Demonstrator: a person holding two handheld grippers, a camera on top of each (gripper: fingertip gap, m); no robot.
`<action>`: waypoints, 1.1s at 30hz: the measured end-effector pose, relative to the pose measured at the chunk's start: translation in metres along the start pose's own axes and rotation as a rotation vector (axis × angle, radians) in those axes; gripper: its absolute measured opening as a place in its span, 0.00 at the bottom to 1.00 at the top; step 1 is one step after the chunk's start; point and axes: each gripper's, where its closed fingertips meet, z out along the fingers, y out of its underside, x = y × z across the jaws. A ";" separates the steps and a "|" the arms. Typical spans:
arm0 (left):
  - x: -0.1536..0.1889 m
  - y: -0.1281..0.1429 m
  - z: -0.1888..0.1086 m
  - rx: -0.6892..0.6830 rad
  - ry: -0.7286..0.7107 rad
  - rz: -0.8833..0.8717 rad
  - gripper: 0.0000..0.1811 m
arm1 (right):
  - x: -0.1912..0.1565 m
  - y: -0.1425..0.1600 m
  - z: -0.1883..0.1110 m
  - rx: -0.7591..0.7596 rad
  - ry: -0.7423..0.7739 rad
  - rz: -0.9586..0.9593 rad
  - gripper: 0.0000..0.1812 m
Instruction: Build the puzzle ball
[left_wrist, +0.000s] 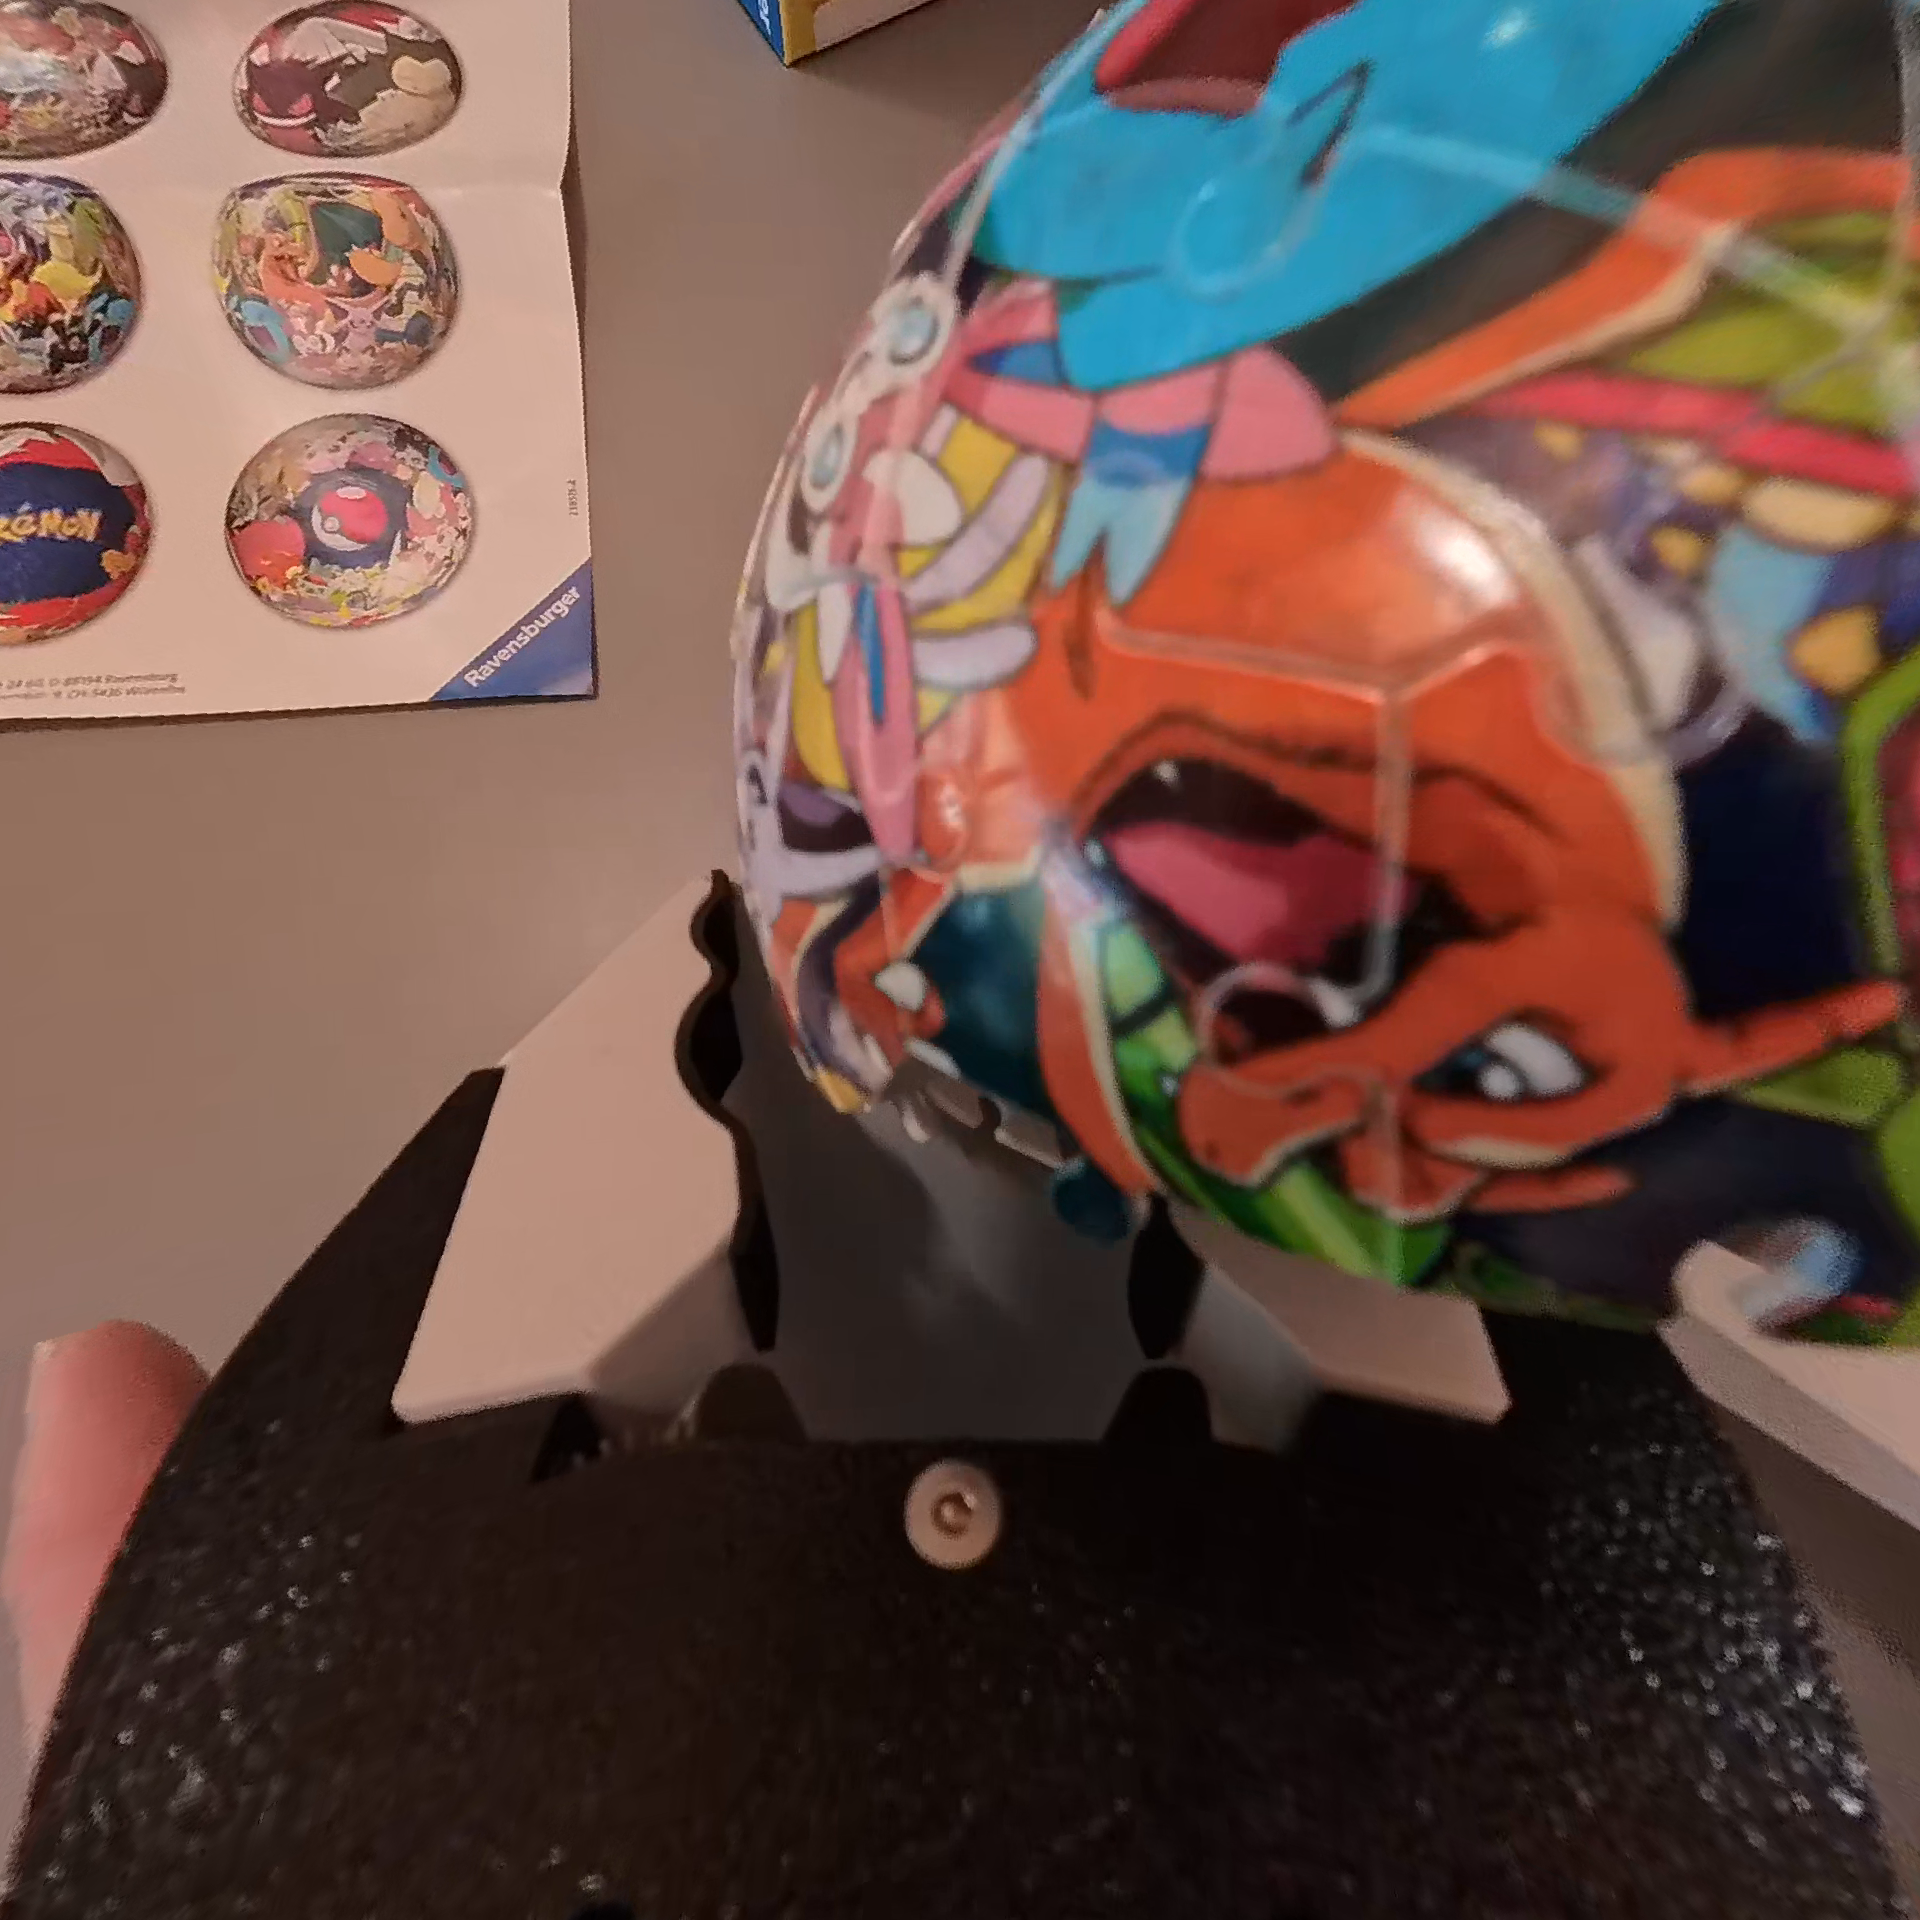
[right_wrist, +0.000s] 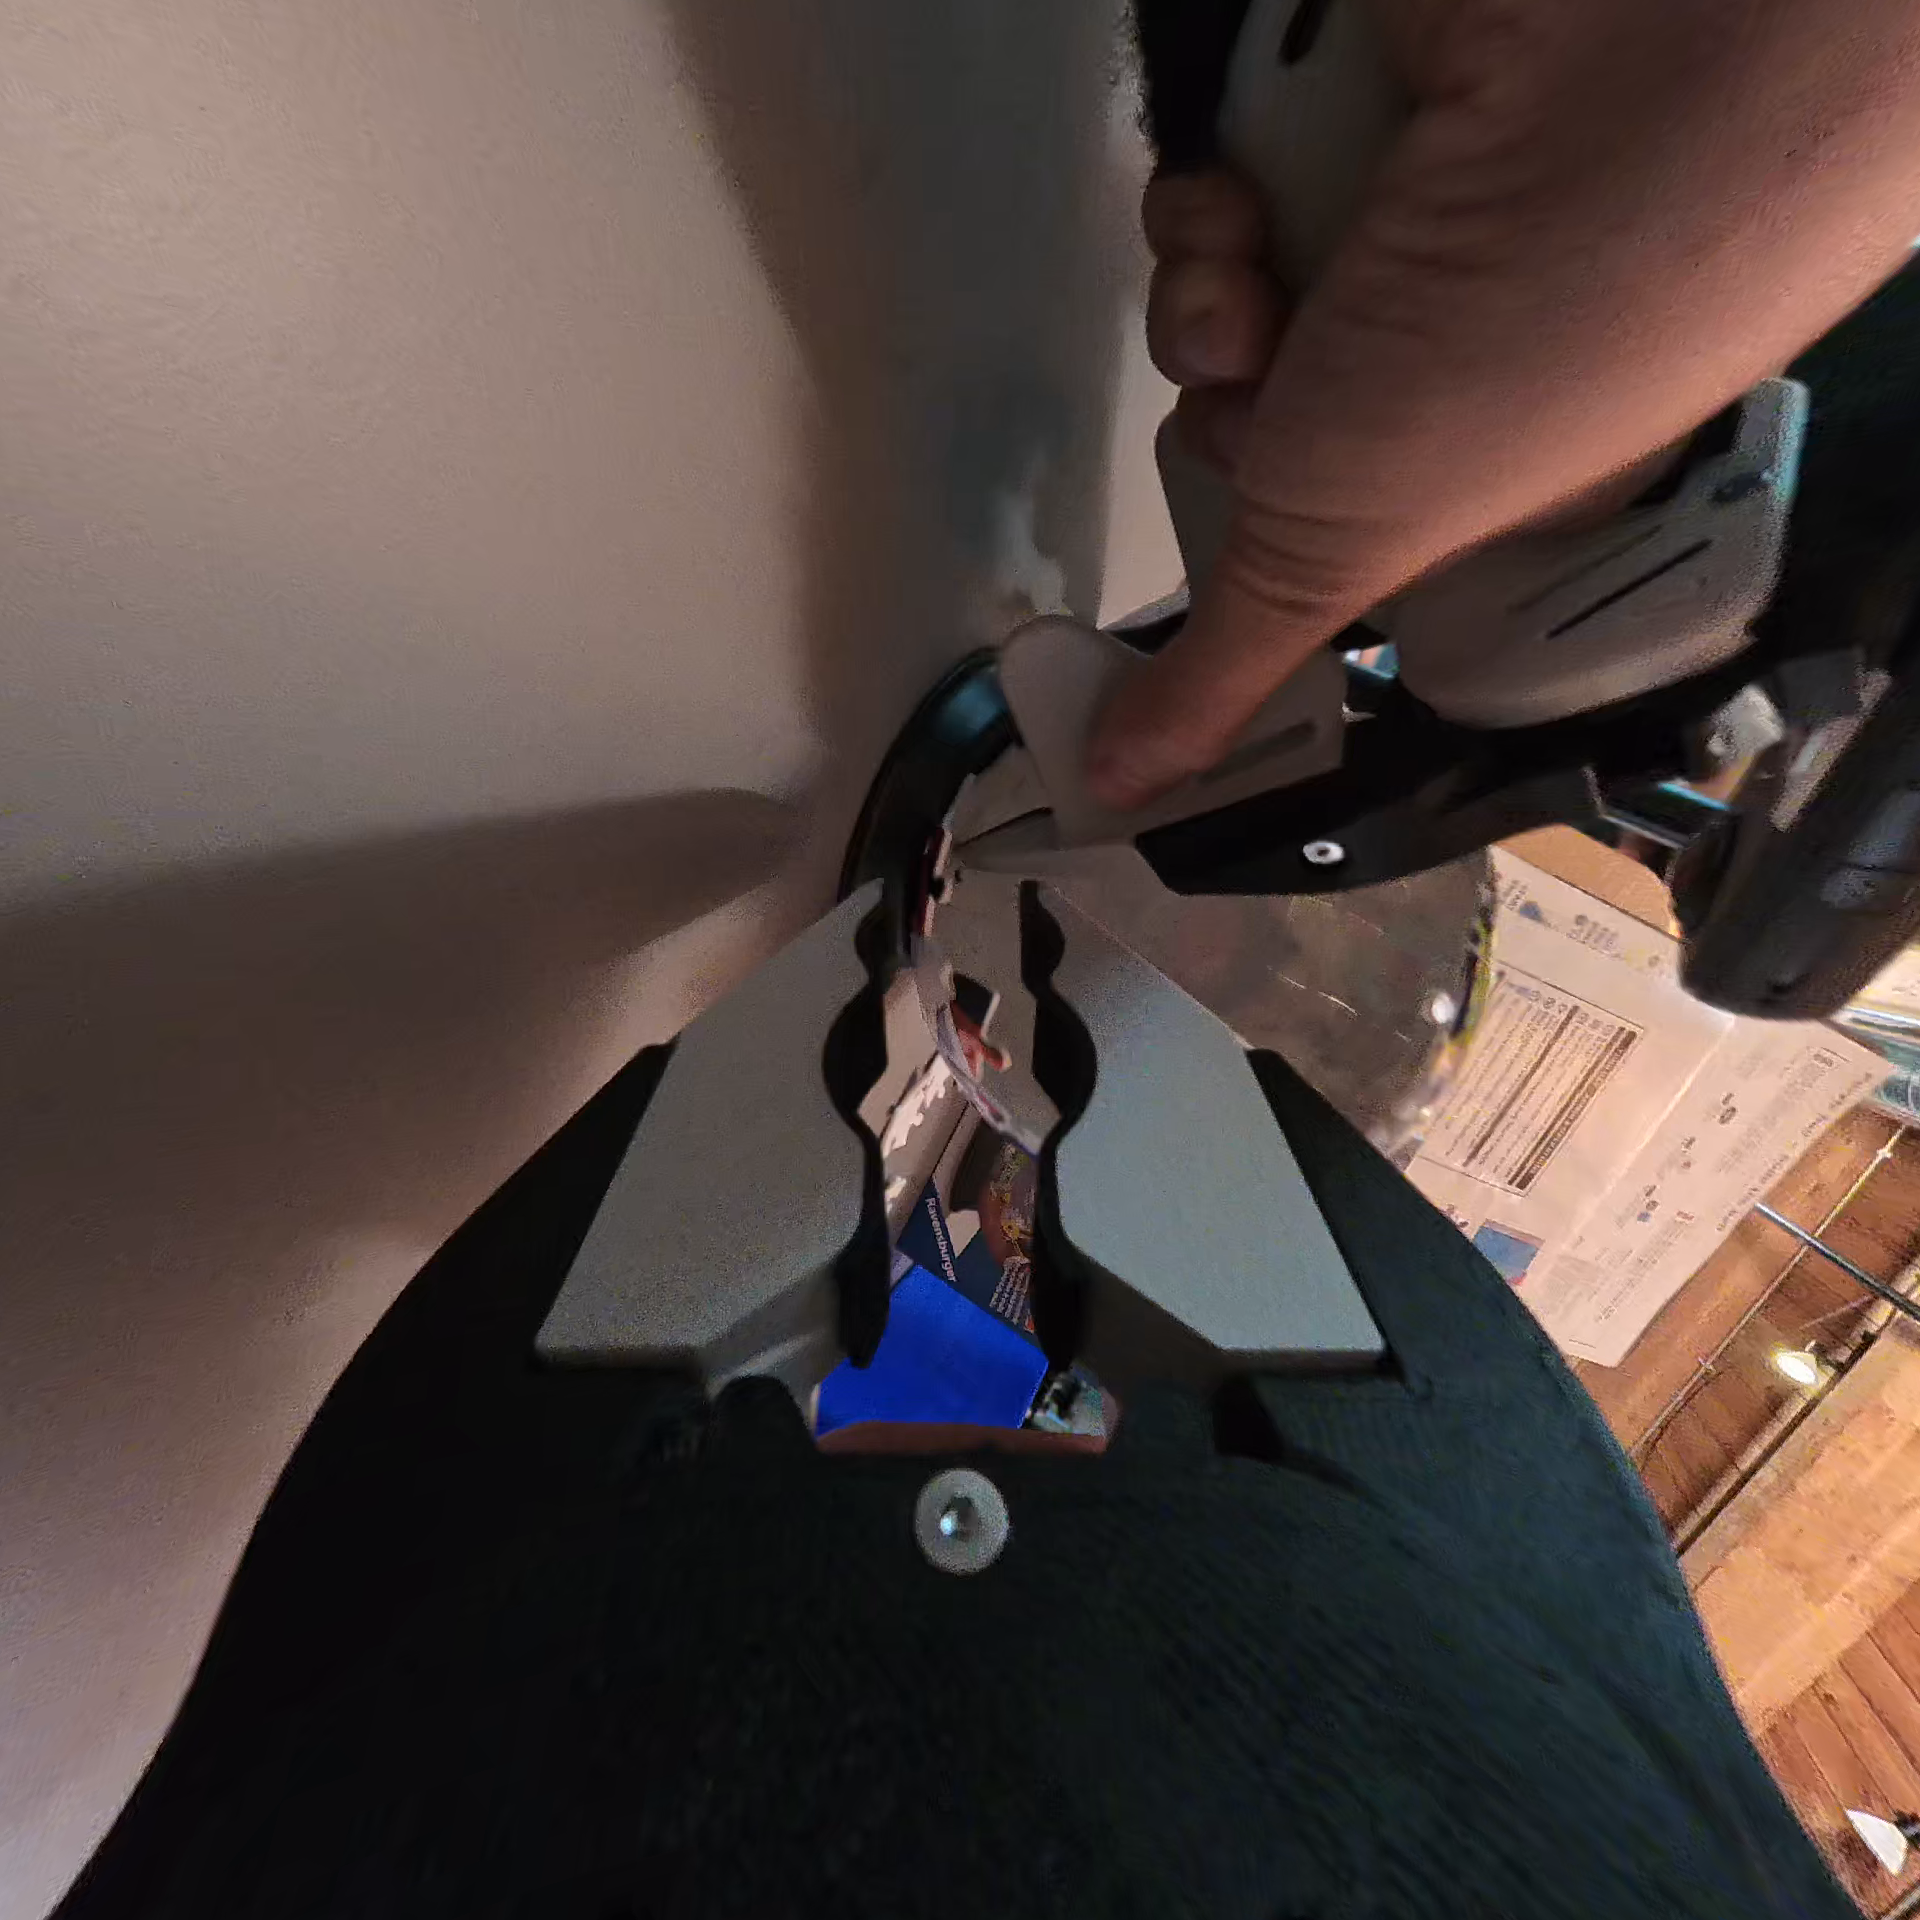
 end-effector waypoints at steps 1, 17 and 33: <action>0.000 0.000 0.000 0.006 0.001 0.001 0.46 | -0.002 0.002 0.004 -0.029 -0.020 -0.006 0.09; 0.000 0.000 0.000 0.030 0.011 0.012 0.46 | -0.007 0.023 0.024 -0.243 -0.079 -0.015 0.03; 0.004 -0.002 -0.001 0.047 -0.006 0.023 0.43 | -0.009 0.032 0.021 -0.215 -0.105 -0.045 0.01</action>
